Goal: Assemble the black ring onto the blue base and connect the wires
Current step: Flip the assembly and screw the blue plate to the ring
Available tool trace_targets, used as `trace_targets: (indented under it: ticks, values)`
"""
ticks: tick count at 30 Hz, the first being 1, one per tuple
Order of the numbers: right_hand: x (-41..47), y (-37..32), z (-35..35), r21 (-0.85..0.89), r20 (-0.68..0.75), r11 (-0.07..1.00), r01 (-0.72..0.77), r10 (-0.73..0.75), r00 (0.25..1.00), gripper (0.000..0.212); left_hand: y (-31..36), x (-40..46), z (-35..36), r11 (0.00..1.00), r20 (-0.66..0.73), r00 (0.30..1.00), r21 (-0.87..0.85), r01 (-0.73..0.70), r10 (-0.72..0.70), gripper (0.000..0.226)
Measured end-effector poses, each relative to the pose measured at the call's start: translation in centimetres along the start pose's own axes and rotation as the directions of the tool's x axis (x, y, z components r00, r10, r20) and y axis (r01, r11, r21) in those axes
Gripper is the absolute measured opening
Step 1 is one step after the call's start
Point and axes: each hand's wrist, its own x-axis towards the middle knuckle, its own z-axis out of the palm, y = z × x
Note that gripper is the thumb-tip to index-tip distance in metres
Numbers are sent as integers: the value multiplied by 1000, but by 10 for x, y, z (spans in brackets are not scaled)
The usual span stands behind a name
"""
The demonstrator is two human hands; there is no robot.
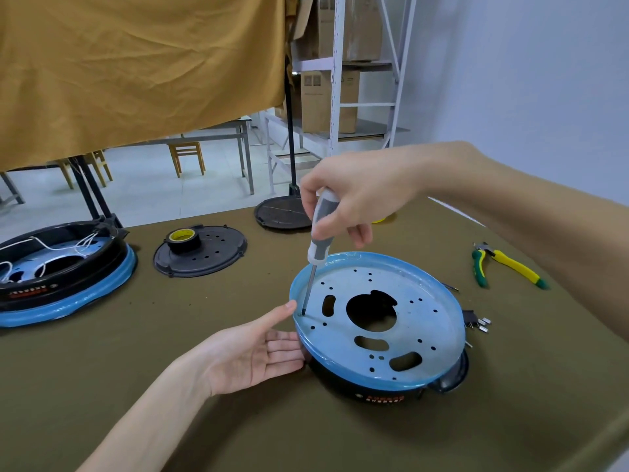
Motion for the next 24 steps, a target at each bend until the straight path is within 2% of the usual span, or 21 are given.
trace_targets:
  ticks: [3,6,9,11,17,21,24]
  values:
    - [5,-2,2,-11,-16,999,-51,51,999,35,-1,0,0,1000,4,1000,-1,-1,1,106]
    - [1,-1,-2,14,32,999,-42,42,999,25,-1,1,1,1000,7,1000,5,-2,2,108]
    - [3,-1,1,18,12,1000,-12,12,1000,18,0,0,0,1000,7,1000,5,-5,5,107]
    - [6,-3,3,17,-7,1000,-17,17,1000,24,0,0,0,1000,11,1000,1,-4,4,107]
    - [3,-4,-1,0,29,1000,3,-3,1000,18,0,0,1,1000,9,1000,2,-1,1,104]
    - [10,-4,1,-20,-20,1000,-8,7,1000,33,0,-1,1,1000,10,1000,-1,0,0,108]
    - [11,-2,-2,6,10,1000,24,-24,1000,23,0,0,2,1000,5,1000,-3,-2,2,100]
